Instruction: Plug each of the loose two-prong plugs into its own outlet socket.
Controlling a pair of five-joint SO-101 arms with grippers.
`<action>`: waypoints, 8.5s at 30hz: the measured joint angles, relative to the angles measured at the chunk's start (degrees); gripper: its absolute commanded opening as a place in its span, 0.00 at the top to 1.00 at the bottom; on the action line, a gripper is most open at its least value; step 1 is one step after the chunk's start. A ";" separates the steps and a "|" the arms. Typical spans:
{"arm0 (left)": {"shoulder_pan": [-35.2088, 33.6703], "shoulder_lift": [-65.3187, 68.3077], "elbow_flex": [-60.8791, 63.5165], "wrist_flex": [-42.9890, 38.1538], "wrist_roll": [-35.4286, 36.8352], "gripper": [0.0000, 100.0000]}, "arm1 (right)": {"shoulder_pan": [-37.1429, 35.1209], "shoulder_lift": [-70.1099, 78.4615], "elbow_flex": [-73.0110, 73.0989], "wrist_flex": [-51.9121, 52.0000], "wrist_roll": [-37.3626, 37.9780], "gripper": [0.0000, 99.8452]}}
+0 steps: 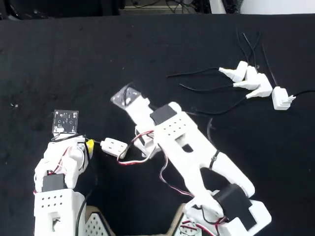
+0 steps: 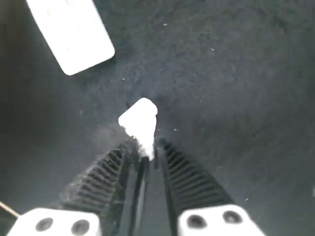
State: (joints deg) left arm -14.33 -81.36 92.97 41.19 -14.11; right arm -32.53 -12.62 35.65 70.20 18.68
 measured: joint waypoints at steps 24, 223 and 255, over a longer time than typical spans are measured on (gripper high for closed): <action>0.00 0.00 0.00 0.00 -0.18 0.75 | 7.82 0.00 13.36 -9.76 43.34 0.80; 20.04 -1.58 -18.55 5.89 9.76 0.75 | -3.96 -42.90 18.46 -15.65 5.10 0.99; 18.90 -1.58 -14.42 1.32 10.64 0.75 | -7.65 -37.63 16.09 -15.56 4.92 0.99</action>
State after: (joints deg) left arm 4.57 -82.95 78.55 42.51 -3.47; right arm -40.18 -50.24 51.74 54.64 23.60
